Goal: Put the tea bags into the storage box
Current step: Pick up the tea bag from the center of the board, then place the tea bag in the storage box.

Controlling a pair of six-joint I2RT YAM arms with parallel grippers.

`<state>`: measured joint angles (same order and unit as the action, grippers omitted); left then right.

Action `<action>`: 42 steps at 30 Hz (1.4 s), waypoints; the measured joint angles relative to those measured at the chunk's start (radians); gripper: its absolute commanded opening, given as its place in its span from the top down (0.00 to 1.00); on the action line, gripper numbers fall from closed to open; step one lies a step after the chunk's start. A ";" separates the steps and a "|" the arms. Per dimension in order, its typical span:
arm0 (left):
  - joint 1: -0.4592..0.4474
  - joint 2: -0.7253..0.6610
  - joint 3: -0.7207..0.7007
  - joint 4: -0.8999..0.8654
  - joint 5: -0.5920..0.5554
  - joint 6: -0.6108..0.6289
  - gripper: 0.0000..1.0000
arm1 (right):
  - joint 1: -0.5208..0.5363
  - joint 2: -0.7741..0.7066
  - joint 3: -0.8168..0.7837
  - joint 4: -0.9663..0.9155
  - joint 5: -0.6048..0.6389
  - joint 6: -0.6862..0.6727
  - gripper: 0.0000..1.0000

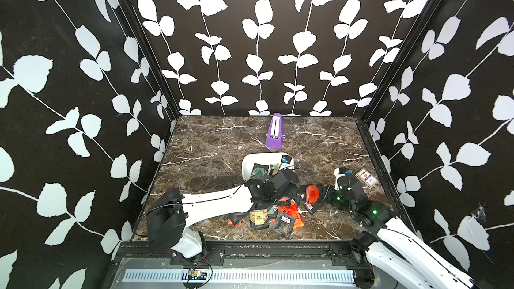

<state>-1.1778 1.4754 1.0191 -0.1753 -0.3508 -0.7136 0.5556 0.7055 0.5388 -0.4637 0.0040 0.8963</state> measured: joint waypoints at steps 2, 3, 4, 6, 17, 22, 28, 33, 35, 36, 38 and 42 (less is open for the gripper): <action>0.012 -0.035 -0.068 -0.005 -0.032 -0.005 0.61 | 0.000 0.035 0.055 -0.008 0.000 -0.013 1.00; 0.023 -0.053 -0.103 -0.009 -0.045 -0.008 0.58 | 0.000 0.058 0.084 -0.010 0.000 -0.019 1.00; 0.038 -0.073 -0.138 -0.013 -0.055 -0.013 0.56 | 0.000 0.090 0.117 -0.006 -0.004 -0.026 1.00; 0.075 -0.112 -0.193 -0.021 -0.063 -0.026 0.54 | 0.000 0.160 0.176 0.008 -0.016 -0.035 1.00; 0.146 -0.383 -0.373 -0.045 -0.123 -0.069 0.44 | 0.046 0.715 0.568 0.172 -0.086 -0.075 1.00; 0.147 -0.440 -0.415 -0.055 -0.116 -0.092 0.44 | 0.100 0.958 0.765 0.213 -0.100 -0.075 1.00; 0.147 -0.464 -0.422 -0.071 -0.088 -0.101 0.45 | 0.121 1.067 0.802 0.215 -0.084 -0.054 0.74; 0.147 -0.460 -0.407 -0.089 -0.058 -0.097 0.47 | 0.120 0.996 0.754 0.172 -0.006 -0.078 0.47; 0.147 -0.447 -0.390 -0.088 -0.044 -0.090 0.47 | 0.119 0.908 0.707 0.132 0.040 -0.100 0.46; 0.147 -0.438 -0.379 -0.087 -0.031 -0.085 0.47 | 0.119 0.849 0.684 0.112 0.066 -0.112 0.46; 0.146 -0.420 -0.359 -0.081 -0.007 -0.077 0.46 | 0.118 0.734 0.635 0.101 0.103 -0.129 0.50; 0.132 -0.373 -0.322 -0.052 0.043 -0.061 0.43 | 0.117 0.499 0.506 0.081 0.164 -0.150 0.61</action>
<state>-1.0458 1.1027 0.6971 -0.2276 -0.3077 -0.7750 0.6727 1.2041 1.0447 -0.3828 0.1677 0.7467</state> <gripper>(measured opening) 0.559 0.431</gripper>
